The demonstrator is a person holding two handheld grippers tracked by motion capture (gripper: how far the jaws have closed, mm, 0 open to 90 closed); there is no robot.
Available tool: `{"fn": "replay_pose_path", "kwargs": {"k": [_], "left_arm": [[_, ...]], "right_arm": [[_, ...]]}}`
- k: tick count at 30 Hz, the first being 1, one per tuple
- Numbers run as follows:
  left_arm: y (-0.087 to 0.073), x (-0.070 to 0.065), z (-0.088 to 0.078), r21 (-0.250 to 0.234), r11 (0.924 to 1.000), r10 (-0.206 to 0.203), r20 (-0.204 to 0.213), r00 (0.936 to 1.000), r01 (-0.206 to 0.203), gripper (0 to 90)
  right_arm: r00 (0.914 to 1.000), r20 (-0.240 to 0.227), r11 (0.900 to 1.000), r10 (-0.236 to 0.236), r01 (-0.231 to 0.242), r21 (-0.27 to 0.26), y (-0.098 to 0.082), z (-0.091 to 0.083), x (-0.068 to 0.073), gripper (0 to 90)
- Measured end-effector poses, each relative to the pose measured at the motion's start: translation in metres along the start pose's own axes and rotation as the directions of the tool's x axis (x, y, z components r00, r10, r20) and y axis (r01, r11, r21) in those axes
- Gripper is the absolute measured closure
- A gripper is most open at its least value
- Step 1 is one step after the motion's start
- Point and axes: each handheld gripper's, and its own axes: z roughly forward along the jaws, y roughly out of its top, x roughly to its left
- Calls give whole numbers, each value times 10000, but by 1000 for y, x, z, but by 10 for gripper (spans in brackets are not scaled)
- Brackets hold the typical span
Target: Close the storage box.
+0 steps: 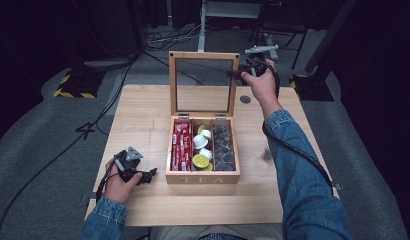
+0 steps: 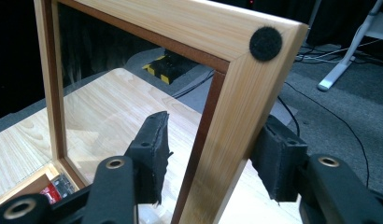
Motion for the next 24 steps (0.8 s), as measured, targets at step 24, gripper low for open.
{"fn": "replay_pose_path", "kwargs": {"k": [24], "left_arm": [[0, 0, 0, 20, 10000, 29, 37, 10000, -29, 92]], "right_arm": [[9976, -198, 9977, -668, 665, -119, 8, -44, 22, 490]]}}
